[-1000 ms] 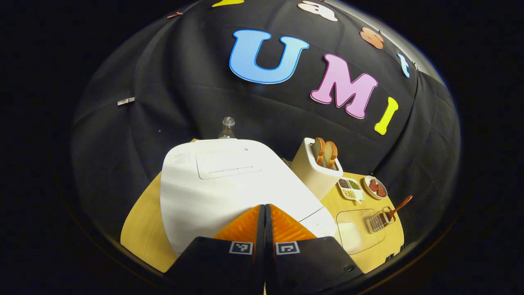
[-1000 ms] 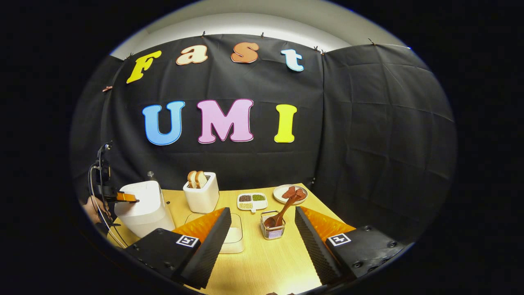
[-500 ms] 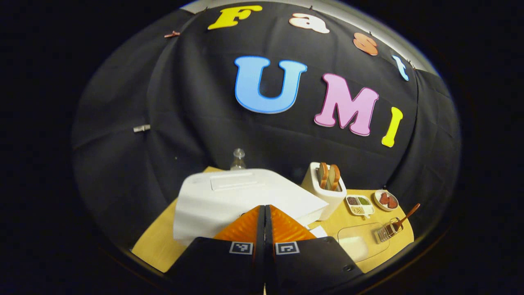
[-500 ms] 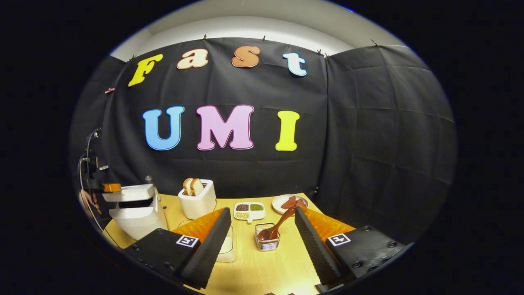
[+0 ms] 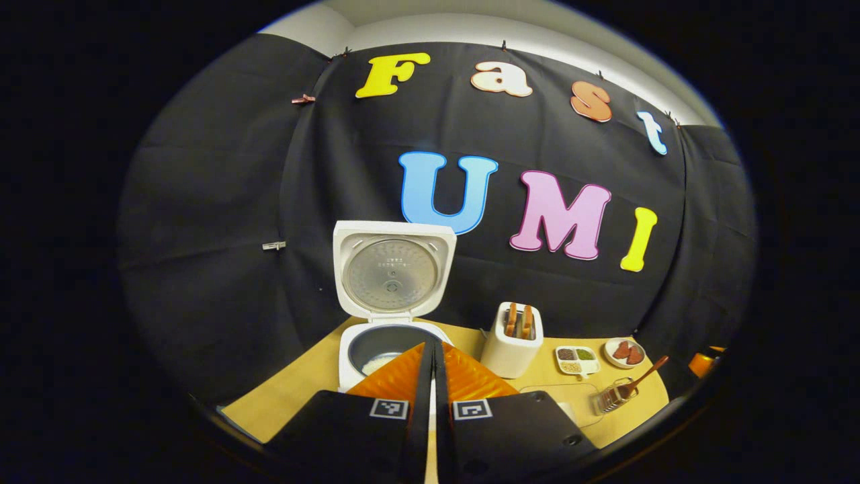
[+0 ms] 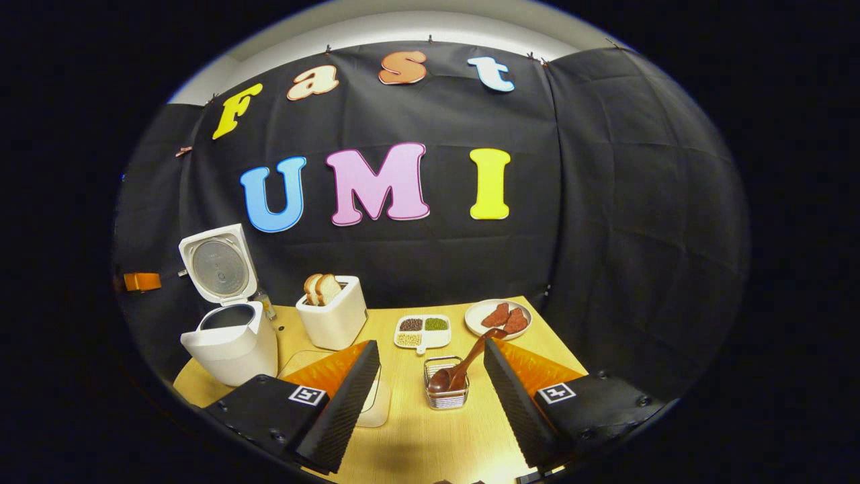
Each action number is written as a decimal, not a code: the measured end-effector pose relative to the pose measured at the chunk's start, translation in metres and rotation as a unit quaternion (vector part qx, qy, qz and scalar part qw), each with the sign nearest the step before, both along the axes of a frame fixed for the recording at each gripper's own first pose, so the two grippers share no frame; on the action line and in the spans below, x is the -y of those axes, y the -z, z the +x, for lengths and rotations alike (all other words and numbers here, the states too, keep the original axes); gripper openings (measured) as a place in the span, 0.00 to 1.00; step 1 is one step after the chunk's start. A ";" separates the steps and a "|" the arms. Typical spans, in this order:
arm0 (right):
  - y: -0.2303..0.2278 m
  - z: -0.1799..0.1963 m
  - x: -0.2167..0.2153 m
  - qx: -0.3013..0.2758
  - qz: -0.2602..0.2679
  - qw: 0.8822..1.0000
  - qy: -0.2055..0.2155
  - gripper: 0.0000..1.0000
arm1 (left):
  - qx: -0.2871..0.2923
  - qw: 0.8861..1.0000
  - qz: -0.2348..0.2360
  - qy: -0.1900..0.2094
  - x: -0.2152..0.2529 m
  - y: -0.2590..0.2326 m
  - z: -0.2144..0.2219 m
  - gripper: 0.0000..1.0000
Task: Close the left gripper, press the button to open the rice cooker; take a wooden spoon from the chopstick holder with the right hand, scoop a spoonful of rice and pour it into the rice cooker, then put the wooden spoon back into the chopstick holder.
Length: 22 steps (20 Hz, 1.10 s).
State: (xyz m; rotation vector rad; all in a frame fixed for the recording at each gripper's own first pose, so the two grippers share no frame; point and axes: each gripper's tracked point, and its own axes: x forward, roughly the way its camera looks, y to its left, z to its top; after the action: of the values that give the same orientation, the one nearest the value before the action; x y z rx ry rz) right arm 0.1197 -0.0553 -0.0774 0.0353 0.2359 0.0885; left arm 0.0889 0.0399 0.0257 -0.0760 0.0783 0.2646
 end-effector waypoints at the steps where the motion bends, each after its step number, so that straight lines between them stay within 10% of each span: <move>1: 0.006 0.004 0.005 -0.009 0.009 1.000 0.001 0.98 | -0.003 1.000 0.008 -0.004 0.006 0.003 -0.008 0.13; 4: 0.029 0.017 0.020 -0.037 0.031 0.999 0.003 0.98 | -0.006 1.000 0.021 -0.004 0.034 0.011 -0.032 0.30; 8: 0.057 0.041 0.038 -0.071 0.035 0.997 -0.008 0.98 | -0.054 0.998 0.017 -0.026 0.055 0.052 -0.043 0.99; 22: 0.152 0.151 0.041 -0.146 0.095 0.984 -0.033 0.99 | -0.110 0.989 -0.047 -0.090 0.109 0.119 -0.062 0.96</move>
State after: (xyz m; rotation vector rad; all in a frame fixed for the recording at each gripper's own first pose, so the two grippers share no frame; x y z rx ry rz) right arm 0.2707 -0.0959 -0.2296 0.2326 0.5208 0.1712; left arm 0.0272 -0.0692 -0.0931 -0.1471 0.3040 0.4504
